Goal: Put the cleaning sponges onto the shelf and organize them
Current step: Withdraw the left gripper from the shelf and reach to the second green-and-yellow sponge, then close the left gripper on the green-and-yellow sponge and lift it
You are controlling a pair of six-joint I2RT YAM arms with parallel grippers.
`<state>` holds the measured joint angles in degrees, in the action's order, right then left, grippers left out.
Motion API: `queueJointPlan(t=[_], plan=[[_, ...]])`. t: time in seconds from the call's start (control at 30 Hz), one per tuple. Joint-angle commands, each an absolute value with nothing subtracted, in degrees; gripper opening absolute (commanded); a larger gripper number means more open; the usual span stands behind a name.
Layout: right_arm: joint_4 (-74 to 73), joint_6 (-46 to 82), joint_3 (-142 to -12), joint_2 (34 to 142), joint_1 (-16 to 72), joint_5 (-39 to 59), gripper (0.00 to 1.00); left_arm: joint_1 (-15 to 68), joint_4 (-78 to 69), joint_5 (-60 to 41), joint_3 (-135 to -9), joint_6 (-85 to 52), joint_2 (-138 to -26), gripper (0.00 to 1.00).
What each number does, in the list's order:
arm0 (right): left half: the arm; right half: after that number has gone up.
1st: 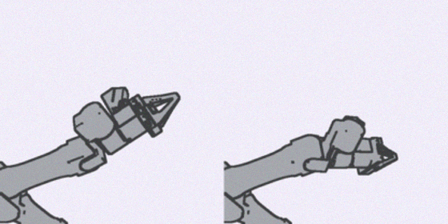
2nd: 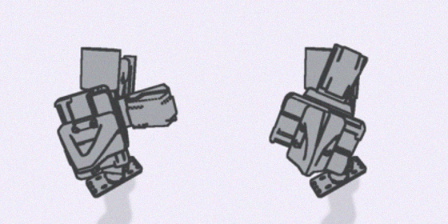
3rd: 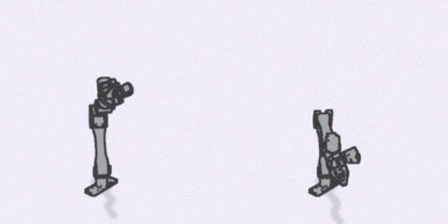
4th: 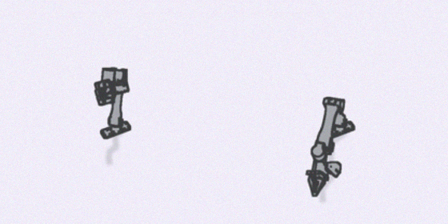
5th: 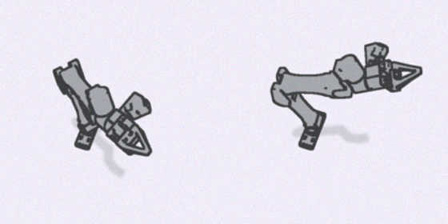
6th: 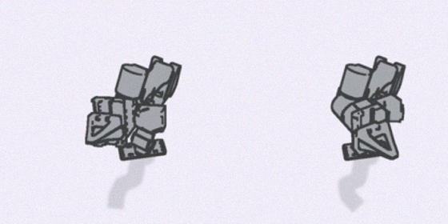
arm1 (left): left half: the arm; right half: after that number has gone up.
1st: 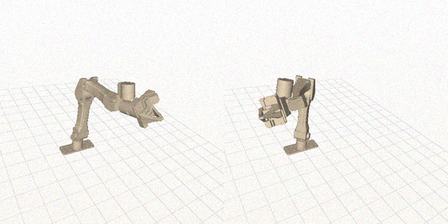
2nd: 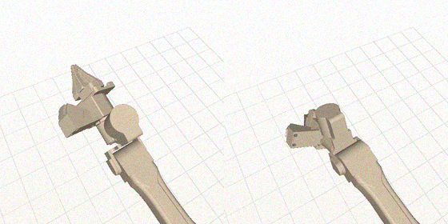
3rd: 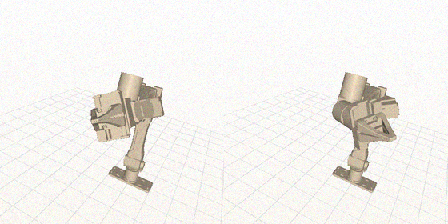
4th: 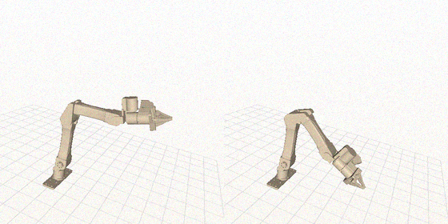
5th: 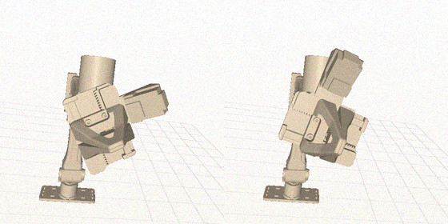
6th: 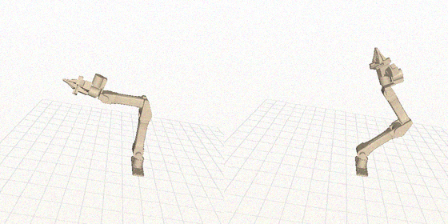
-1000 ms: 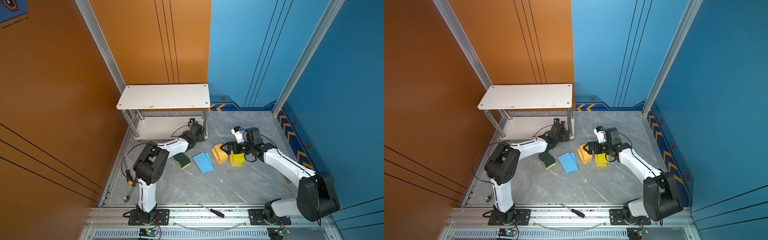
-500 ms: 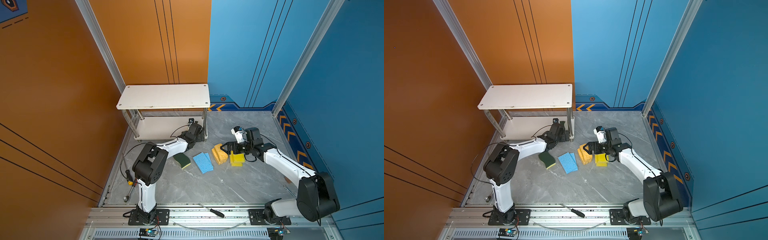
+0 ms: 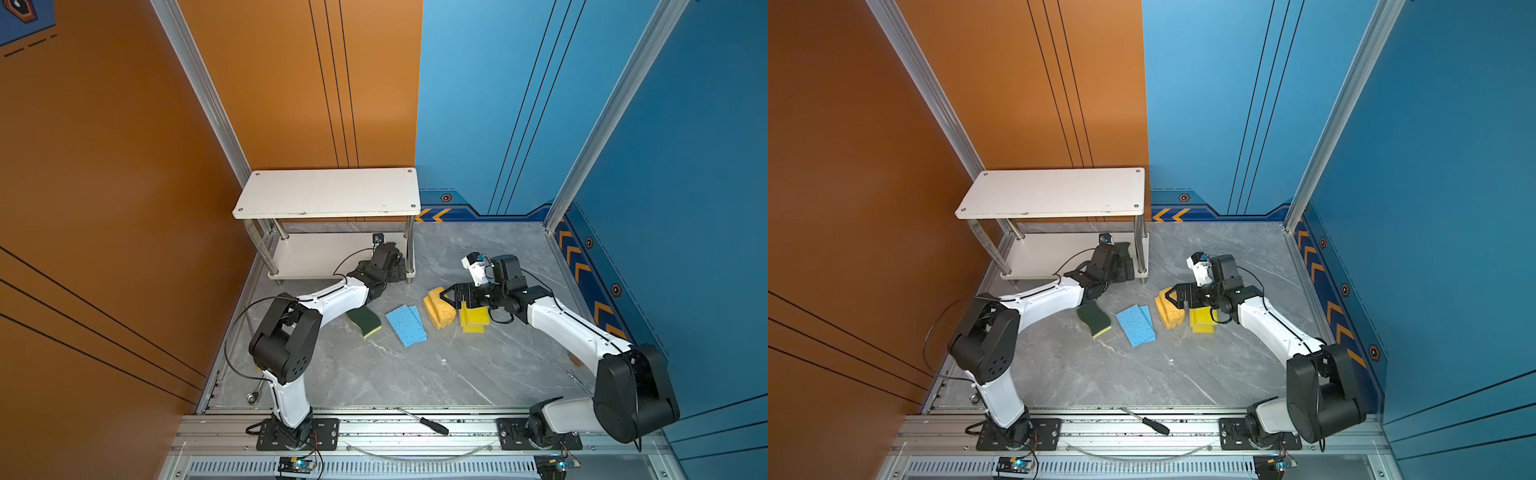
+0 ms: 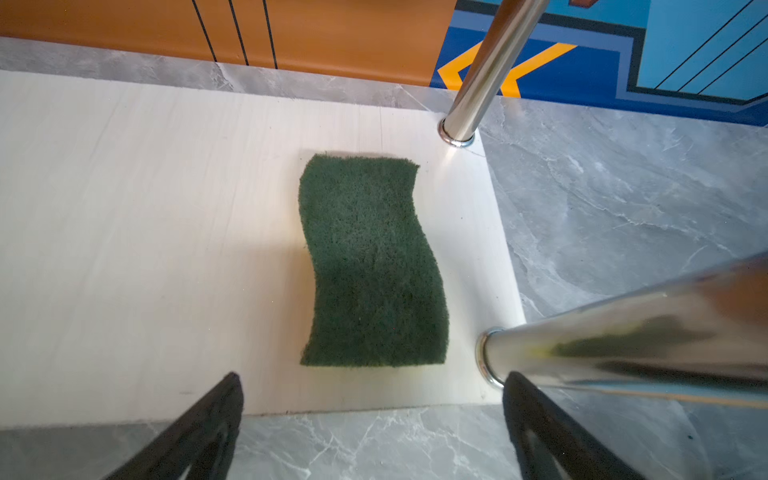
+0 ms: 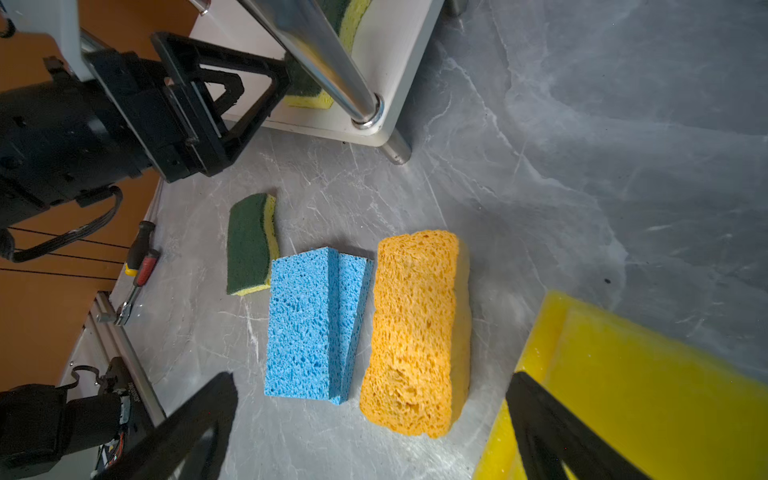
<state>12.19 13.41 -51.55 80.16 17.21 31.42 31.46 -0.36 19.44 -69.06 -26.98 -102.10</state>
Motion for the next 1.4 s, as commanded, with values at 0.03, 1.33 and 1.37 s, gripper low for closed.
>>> queueJointPlan(t=[0.03,1.33,1.37], plan=[[10.7,14.8,-53.1,78.9,16.8,34.8,1.00,31.9,3.2,20.7,-67.0,-29.0,-96.8,0.98],[9.0,18.4,-54.2,77.5,17.7,40.7,1.00,47.1,22.0,40.1,-46.1,-75.6,-91.0,0.98],[8.7,18.5,-54.1,77.7,17.7,40.9,1.00,47.0,22.0,39.8,-46.3,-75.6,-91.6,0.98]])
